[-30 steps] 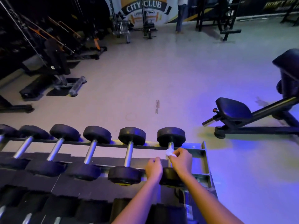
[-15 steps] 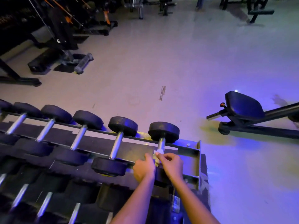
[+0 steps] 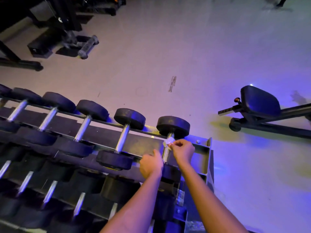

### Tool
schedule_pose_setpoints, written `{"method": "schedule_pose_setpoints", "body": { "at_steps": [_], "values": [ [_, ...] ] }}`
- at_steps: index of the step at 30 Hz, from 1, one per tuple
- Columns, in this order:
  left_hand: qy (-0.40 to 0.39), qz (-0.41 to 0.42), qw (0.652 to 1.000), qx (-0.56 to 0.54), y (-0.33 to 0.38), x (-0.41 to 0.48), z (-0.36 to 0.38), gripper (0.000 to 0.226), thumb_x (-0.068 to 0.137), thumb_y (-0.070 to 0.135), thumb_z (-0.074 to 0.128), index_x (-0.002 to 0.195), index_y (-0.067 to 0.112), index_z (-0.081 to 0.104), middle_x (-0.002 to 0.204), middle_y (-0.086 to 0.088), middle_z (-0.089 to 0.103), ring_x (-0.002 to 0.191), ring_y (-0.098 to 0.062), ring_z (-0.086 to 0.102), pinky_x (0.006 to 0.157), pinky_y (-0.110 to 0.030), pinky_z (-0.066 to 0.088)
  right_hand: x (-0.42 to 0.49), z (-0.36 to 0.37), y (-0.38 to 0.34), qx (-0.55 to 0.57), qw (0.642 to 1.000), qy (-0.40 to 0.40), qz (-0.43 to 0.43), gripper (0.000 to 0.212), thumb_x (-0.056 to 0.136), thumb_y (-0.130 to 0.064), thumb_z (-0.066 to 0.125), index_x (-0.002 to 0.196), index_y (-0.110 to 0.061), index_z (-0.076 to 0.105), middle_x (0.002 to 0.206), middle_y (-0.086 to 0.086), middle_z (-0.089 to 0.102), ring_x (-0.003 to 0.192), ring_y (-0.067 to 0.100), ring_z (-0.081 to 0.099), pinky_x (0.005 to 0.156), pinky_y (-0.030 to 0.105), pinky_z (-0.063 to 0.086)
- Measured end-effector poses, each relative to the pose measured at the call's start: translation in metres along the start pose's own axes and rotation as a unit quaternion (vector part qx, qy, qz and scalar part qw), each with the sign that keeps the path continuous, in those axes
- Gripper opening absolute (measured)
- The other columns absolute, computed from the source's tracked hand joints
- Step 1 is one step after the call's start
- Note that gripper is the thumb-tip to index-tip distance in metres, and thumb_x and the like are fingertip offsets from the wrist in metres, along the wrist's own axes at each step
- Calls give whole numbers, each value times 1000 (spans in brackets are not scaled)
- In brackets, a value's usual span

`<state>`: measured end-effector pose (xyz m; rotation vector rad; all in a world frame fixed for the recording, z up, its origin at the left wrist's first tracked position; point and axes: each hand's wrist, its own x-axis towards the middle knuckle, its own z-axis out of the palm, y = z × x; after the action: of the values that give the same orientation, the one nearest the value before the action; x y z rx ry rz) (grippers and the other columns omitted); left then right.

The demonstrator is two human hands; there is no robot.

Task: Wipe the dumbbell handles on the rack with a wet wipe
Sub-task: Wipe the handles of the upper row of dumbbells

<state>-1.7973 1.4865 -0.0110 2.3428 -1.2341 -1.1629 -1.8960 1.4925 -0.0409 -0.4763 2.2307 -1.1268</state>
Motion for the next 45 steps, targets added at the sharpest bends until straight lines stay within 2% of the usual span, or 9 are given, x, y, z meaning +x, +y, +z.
{"method": "schedule_pose_setpoints", "body": {
  "at_steps": [5, 11, 16, 20, 24, 27, 31, 39, 45],
  "values": [
    [-7, 3, 1000, 0, -2, -1, -2, 43, 91, 42, 48, 102, 8, 71, 112, -18, 67, 103, -36, 61, 82, -36, 47, 16, 3, -3, 0, 1000, 4, 4, 13, 69, -21, 83, 67, -16, 71, 70, 2, 70, 75, 20, 66, 71, 32, 52],
    [-13, 11, 1000, 7, -2, -1, -3, 41, 91, 41, 48, 101, 9, 71, 111, -18, 67, 103, -37, 61, 82, -36, 47, -18, -5, 23, -57, 994, -93, -4, 21, 65, -14, 84, 56, -19, 66, 59, -3, 65, 62, 10, 59, 60, 22, 40],
    [-13, 18, 1000, 13, -1, -1, -2, 41, 92, 40, 47, 99, 7, 71, 110, -19, 67, 102, -37, 61, 80, -36, 47, -20, -8, 27, -62, 988, -136, 30, 25, 62, -12, 86, 52, -18, 64, 59, -3, 66, 61, 9, 59, 57, 21, 47],
    [-15, 18, 1000, 8, -1, -1, -2, 39, 93, 39, 47, 98, 8, 70, 109, -17, 67, 101, -36, 62, 79, -34, 46, 1, -18, 19, 59, 988, -117, 87, 20, 62, -1, 84, 55, -10, 68, 69, 11, 72, 74, 28, 72, 74, 46, 60],
    [-13, 17, 1000, -2, 1, -3, -4, 37, 94, 37, 47, 92, 8, 70, 105, -17, 68, 97, -35, 62, 71, -31, 39, 30, -26, 8, 155, 983, -47, 84, 18, 68, -3, 84, 61, -9, 68, 68, 11, 69, 67, 26, 67, 78, 49, 59],
    [-15, 17, 1000, -2, -1, -3, -4, 39, 94, 38, 46, 96, 8, 70, 106, -16, 68, 97, -34, 62, 72, -31, 41, 34, -16, 2, 130, 985, -84, 74, 20, 68, -11, 86, 66, -4, 68, 68, 10, 65, 69, 22, 63, 79, 48, 59],
    [-14, 17, 1000, 6, -1, 0, -1, 39, 92, 40, 47, 96, 10, 71, 107, -16, 68, 99, -35, 62, 79, -34, 47, 31, -2, 4, 134, 984, -87, 84, 25, 66, -4, 86, 72, -3, 62, 68, 12, 63, 65, 22, 65, 71, 40, 60],
    [-16, 19, 1000, 6, -3, 3, 0, 36, 92, 39, 47, 89, 11, 69, 100, -13, 68, 82, -30, 56, 69, -30, 41, 34, -11, 12, 131, 977, -134, 105, 17, 73, 11, 72, 72, -4, 63, 74, 18, 64, 60, 22, 59, 63, 33, 57],
    [-13, 25, 1000, 3, -4, 3, 1, 33, 92, 40, 47, 86, 14, 67, 98, -11, 68, 80, -27, 55, 70, -30, 44, 34, -20, 23, 136, 982, -77, 110, 13, 72, 4, 75, 82, 4, 67, 65, 15, 66, 57, 25, 69, 49, 24, 51]
  ]
}}
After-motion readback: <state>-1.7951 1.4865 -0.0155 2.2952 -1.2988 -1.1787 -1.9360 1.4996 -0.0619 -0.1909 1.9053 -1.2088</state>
